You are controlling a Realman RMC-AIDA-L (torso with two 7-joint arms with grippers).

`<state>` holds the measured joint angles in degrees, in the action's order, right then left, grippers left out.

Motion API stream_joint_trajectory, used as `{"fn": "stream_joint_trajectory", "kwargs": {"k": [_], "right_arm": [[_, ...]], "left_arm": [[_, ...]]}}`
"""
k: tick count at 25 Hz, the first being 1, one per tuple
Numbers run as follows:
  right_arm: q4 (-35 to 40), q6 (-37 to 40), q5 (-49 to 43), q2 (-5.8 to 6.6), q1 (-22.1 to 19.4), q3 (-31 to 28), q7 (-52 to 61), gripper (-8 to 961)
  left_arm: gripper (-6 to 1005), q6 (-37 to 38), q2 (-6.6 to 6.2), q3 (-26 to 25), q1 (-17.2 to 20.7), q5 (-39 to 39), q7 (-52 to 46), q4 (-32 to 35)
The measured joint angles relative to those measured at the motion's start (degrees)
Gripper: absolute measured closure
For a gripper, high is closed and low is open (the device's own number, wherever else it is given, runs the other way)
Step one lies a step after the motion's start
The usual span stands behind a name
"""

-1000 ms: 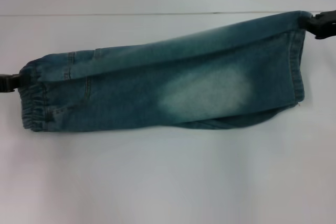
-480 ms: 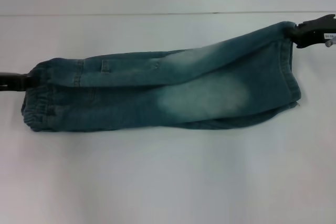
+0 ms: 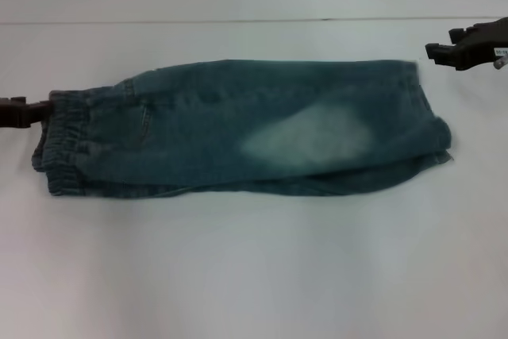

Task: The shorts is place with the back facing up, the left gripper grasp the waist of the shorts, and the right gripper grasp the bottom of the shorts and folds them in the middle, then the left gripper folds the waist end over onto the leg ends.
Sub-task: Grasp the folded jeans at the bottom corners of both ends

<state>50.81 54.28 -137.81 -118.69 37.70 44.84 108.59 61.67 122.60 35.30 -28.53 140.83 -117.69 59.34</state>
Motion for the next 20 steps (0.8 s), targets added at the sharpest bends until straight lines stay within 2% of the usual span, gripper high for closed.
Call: {"fn": "stream_joint_trajectory", "kwargs": {"k": [1, 3, 6, 9, 13, 15, 17, 20], "right_arm": [[0.2, 0.1, 0.0, 0.04, -0.2, 0.0, 0.1, 670], [0.4, 0.3, -0.1, 0.25, -0.6, 0.0, 0.2, 446], [1.2, 1.9, -0.3, 0.67, -1.3, -0.3, -0.1, 324], [3.9, 5.2, 1.4, 0.51, -2.8, -0.5, -0.7, 202], [8.5, 10.0, 4.1, -0.82, -5.0, -0.1, -2.5, 124], [9.3, 12.6, 5.6, -1.01, -5.5, 0.1, -3.2, 86], [9.3, 14.9, 6.9, -0.95, -5.6, 0.2, -3.7, 47], [9.3, 16.6, 7.6, -1.04, -5.8, 0.3, -4.1, 8]], "left_arm": [[670, 0.5, -0.08, 0.1, 0.2, 0.1, 0.3, 0.3], [591, 1.3, -0.16, 0.3, 0.8, 0.3, 0.9, 1.2], [466, 3.5, -0.25, 0.1, 2.2, -0.3, 2.4, 2.9], [323, 8.7, -0.07, -1.3, 4.2, -3.3, 6.3, 5.6], [164, 16.3, -0.49, -3.2, 7.5, -9.1, 11.9, 7.5], [89, 20.5, -0.8, -5.2, 8.3, -10.5, 14.9, 7.0], [90, 23.3, -0.81, -6.5, 8.8, -10.4, 17.1, 6.4], [92, 23.4, -0.24, -6.3, 9.5, -10.2, 19.2, 5.7]]}}
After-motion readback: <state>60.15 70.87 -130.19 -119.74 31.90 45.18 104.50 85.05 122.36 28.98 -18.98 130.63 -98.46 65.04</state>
